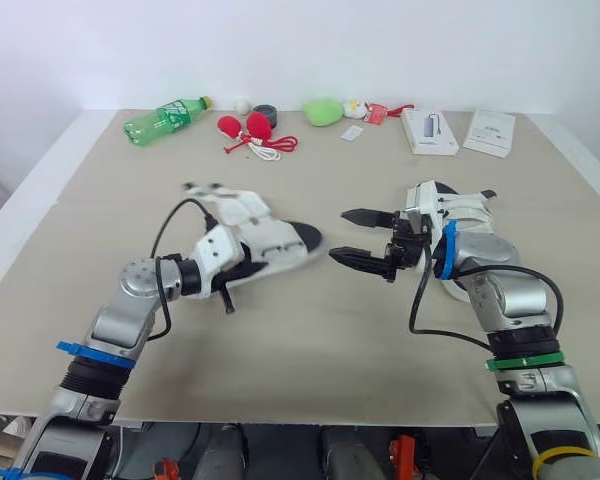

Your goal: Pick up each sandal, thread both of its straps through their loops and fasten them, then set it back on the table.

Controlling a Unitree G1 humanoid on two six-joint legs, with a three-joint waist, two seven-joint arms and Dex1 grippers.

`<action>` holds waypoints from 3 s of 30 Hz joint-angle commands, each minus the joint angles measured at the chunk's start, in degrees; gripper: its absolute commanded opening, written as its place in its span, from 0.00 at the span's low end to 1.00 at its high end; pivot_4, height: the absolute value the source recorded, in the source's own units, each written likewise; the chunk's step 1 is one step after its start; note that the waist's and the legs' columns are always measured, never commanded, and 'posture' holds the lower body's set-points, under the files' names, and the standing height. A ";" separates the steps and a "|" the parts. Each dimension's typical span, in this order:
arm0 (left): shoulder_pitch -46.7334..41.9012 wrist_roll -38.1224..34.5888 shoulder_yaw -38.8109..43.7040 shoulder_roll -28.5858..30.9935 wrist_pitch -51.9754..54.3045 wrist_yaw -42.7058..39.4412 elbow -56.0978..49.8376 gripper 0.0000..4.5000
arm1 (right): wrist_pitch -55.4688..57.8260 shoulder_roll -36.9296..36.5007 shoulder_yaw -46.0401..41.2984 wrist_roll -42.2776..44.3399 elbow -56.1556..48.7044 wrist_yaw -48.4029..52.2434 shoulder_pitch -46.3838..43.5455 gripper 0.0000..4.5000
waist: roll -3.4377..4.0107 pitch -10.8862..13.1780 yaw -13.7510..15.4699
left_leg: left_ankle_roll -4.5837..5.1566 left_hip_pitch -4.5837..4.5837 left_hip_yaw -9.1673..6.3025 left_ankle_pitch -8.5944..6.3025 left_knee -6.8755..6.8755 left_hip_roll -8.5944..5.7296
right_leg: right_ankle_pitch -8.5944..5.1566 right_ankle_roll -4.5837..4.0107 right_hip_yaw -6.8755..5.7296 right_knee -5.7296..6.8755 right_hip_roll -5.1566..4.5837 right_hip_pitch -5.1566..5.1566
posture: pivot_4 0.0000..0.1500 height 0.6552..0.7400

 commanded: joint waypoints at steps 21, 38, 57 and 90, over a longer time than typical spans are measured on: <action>1.85 0.31 -6.09 -1.35 -11.25 -7.65 -5.01 0.01 | -0.83 -6.56 -1.88 1.34 -8.76 3.57 8.52 1.00 | 0.00 0.00 -0.24 | 0.08 0.02 0.02 0.05 0.10 0.06 | -0.01 0.08 0.04 0.05 0.07 -0.01 | 1.00 1.00; 5.77 -3.86 -4.82 3.21 0.85 -7.29 -15.79 0.47 | -5.21 -8.45 -0.61 -0.05 -5.91 8.53 9.68 1.00 | 0.00 0.00 -0.28 | 0.09 0.03 0.02 0.05 0.20 0.09 | -0.11 0.35 0.04 0.07 0.09 0.02 | 1.00 1.00; -7.40 -21.38 6.28 9.17 32.36 -6.23 -7.08 0.79 | -6.81 -11.01 -0.19 -2.10 -8.38 8.55 14.91 0.72 | -0.04 0.03 -0.15 | 0.09 0.01 0.01 0.05 0.23 0.08 | -0.17 0.40 0.01 0.10 0.10 0.02 | 1.00 1.00; -33.29 -23.78 10.06 -10.12 58.93 -3.19 40.93 0.79 | -9.61 -10.06 7.03 -10.99 -7.38 6.92 12.61 0.01 | -0.05 0.02 -0.36 | 0.09 -0.01 -0.02 0.06 0.63 0.02 | -0.01 0.58 0.02 0.20 0.14 0.13 | 1.00 1.00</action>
